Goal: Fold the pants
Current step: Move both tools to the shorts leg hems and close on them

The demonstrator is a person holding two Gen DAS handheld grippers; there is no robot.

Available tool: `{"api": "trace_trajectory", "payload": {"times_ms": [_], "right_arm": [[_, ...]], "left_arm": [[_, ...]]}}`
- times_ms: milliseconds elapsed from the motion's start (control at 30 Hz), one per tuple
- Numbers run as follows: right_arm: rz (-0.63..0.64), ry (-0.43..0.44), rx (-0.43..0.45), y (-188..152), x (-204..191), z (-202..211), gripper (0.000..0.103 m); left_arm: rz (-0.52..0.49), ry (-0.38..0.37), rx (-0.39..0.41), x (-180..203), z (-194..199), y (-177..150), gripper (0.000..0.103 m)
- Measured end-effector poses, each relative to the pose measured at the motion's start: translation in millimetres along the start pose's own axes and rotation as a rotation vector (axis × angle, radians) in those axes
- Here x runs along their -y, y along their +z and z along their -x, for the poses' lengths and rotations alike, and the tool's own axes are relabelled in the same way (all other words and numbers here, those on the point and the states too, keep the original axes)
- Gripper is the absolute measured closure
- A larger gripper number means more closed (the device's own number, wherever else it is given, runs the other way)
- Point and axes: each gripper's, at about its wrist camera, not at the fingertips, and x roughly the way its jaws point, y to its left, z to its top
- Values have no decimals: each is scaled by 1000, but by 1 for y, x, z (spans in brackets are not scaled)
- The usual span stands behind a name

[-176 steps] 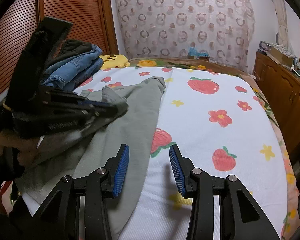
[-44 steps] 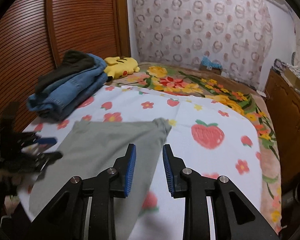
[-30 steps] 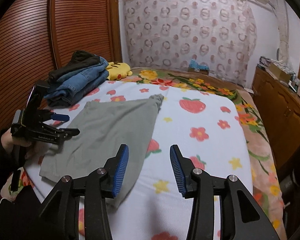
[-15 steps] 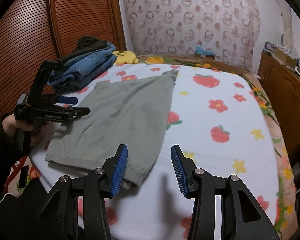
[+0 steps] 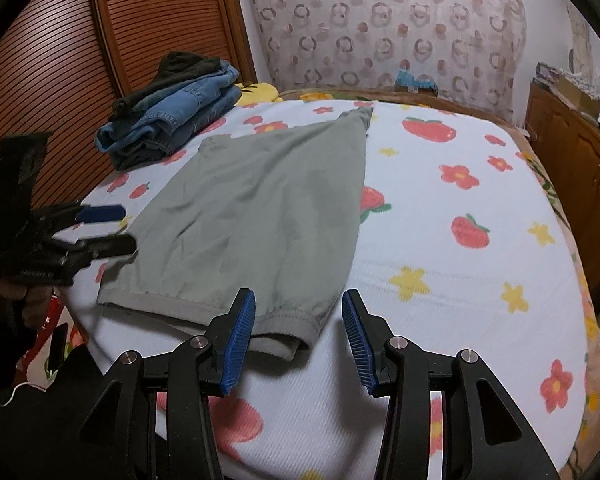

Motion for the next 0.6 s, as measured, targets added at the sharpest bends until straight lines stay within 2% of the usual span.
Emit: {"api": "trace_trajectory", "payload": {"times_ms": [100, 167, 300, 500, 533, 600], "right_arm": [[2, 0, -7, -1, -1, 0, 56], [1, 1, -10, -2, -3, -2, 56], [4, 1, -14, -4, -5, -2, 56], [-8, 11, -14, -4, -4, -4, 56], [-10, 14, -13, -4, -4, -4, 56], [-11, 26, -14, -6, -3, -5, 56]], "left_arm": [[13, -16, -10, 3, 3, -10, 31], [41, -42, -8, 4, 6, -16, 48], [46, -91, -6, 12, 13, -27, 54], [34, -91, -6, 21, 15, -29, 62], [35, -95, -5, 22, 14, -29, 64], [36, -123, -8, 24, 14, -30, 75]]}}
